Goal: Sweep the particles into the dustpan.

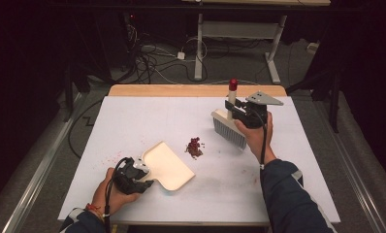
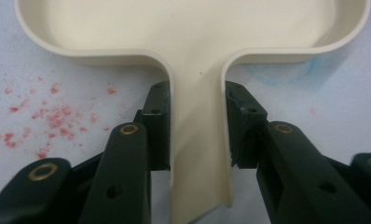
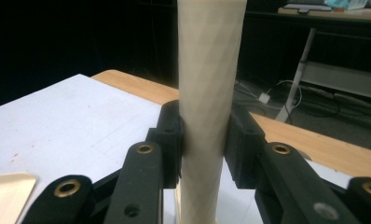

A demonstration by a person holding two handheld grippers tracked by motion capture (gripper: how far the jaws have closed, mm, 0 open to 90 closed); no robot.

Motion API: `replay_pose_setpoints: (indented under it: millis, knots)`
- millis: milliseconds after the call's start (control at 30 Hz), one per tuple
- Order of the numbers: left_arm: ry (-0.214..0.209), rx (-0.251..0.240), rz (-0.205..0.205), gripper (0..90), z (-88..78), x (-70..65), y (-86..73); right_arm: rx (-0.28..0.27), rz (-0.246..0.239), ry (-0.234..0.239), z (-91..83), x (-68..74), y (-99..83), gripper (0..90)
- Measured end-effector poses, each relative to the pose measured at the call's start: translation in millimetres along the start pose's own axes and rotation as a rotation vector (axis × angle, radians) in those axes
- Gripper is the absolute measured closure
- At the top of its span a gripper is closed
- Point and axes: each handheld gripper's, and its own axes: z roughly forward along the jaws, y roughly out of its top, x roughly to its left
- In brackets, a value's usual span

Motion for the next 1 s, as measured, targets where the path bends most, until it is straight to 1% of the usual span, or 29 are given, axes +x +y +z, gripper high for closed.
replay_pose_setpoints:
  millis: [167,300,400,433,500,567,600,667,700,767,833,900,1000]
  knots:
    - [-0.004,0.0,-0.001,64.1,0.8,0.4,-0.3,-0.029,0.005,0.001,9.8,6.3,4.5,70.5]
    - [-0.003,-0.001,-0.001,64.1,1.1,0.4,-0.4,-0.04,0.006,0.009,19.6,14.4,3.0,70.5]
    - [-0.003,-0.002,-0.001,64.1,1.1,0.2,-0.6,-0.057,-0.011,0.028,24.1,23.9,0.5,70.5]
    - [-0.004,-0.001,-0.001,64.1,1.2,0.3,-0.5,-0.06,-0.02,0.043,25.1,27.2,-0.6,70.5]
    - [-0.005,-0.001,-0.001,64.1,1.1,0.5,-0.4,-0.052,-0.023,0.071,27.2,34.1,-3.5,70.5]
    - [-0.005,-0.001,-0.002,64.1,1.1,0.5,-0.5,-0.059,-0.021,0.096,26.8,40.5,-6.0,70.5]
    - [-0.006,-0.002,-0.003,64.1,1.1,0.6,-0.5,-0.052,-0.014,0.124,24.7,44.9,-7.5,70.5]
    - [-0.005,0.0,-0.003,64.1,1.2,0.5,-0.3,-0.05,-0.02,0.13,23.8,46.8,-7.6,70.4]
    - [-0.006,-0.001,-0.004,64.1,1.2,0.5,-0.2,-0.044,-0.029,0.142,22.3,49.9,-7.6,70.4]
    - [-0.006,0.0,-0.004,64.1,1.1,0.5,0.1,-0.04,-0.032,0.17,20.4,55.1,-9.4,70.3]
    - [-0.005,0.001,-0.003,64.1,0.7,0.3,0.5,-0.039,-0.054,0.179,18.7,61.8,-11.4,70.1]
    - [-0.006,0.003,-0.002,64.1,0.6,0.4,1.0,-0.035,-0.058,0.191,16.7,67.4,-13.1,70.0]
    - [-0.005,0.004,-0.004,64.0,0.8,0.1,0.9,-0.042,-0.062,0.199,13.8,71.2,-15.6,69.6]
